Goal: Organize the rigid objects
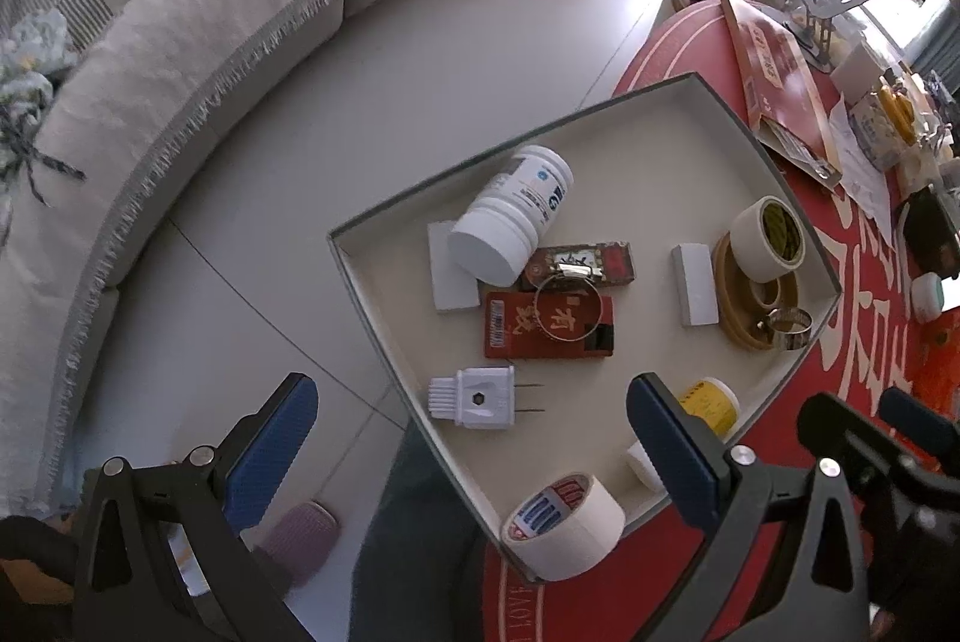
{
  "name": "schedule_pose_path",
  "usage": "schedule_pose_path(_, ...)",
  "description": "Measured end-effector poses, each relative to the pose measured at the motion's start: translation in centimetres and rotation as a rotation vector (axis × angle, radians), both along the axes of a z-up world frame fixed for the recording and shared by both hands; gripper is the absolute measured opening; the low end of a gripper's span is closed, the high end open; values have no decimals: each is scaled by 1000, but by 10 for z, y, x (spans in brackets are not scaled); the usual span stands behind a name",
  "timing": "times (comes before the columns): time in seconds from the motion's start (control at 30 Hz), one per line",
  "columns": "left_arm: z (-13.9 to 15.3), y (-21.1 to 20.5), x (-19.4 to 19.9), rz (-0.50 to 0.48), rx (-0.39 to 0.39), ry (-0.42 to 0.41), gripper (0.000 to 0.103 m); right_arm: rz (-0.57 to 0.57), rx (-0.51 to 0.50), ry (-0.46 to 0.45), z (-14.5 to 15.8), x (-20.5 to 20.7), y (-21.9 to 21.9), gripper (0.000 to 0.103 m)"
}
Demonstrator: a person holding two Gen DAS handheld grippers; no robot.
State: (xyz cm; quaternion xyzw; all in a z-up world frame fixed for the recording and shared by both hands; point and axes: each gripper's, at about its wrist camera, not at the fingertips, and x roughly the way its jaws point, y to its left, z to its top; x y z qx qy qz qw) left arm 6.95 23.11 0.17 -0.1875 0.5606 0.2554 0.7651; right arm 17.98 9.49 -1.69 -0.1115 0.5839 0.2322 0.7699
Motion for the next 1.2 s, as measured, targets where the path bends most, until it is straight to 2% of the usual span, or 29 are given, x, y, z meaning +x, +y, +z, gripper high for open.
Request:
schedule_pose_path(0.07, 3, -3, -4, -10, 24, -12, 103, -8, -1, -8, 2, -2, -1, 102)
schedule_pose_path(0.33, 10, -14, -7, -62, 37, -29, 103, -13, 9, -2, 6, -7, -2, 102)
schedule_pose_path(0.53, 15, -17, -11, -59, 69, -32, 103, -4, 7, -17, 12, -15, -1, 102)
schedule_pose_path(1.03, 10, -18, -13, -71, 55, -18, 103, 4, 5, -26, 17, -25, 1, 102)
schedule_pose_path(1.2, 11, -15, -13, -67, 80, -34, 103, 4, -1, -36, 19, -25, 1, 102)
